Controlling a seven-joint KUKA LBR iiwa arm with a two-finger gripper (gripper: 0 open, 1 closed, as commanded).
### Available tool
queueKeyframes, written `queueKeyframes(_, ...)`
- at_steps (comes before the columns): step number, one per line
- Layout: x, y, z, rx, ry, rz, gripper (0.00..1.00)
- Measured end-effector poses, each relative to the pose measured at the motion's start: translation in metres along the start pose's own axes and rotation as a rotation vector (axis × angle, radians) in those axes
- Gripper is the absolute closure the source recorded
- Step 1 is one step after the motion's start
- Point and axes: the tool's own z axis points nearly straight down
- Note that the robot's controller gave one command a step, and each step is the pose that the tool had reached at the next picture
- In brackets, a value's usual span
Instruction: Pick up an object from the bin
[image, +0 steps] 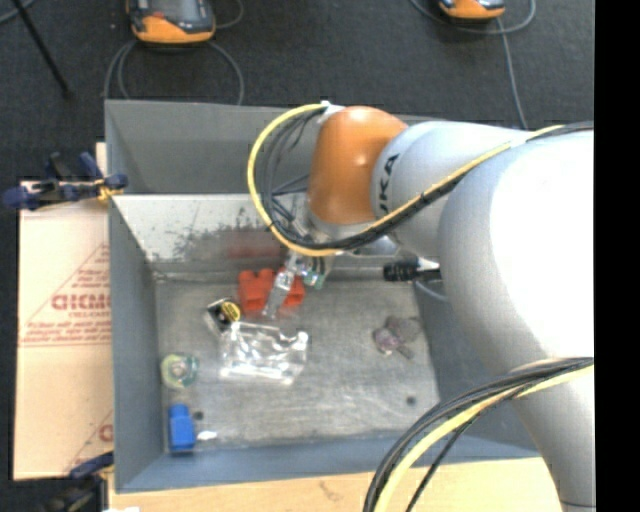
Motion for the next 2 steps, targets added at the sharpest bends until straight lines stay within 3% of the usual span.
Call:
queueKeyframes(1, -0.005, -0.001, -0.001, -0.005, -0.022, 0.0, 1.0)
queueKeyframes(2, 0.001, -0.044, -0.198, 0.011, -0.008, -0.321, 1.0)
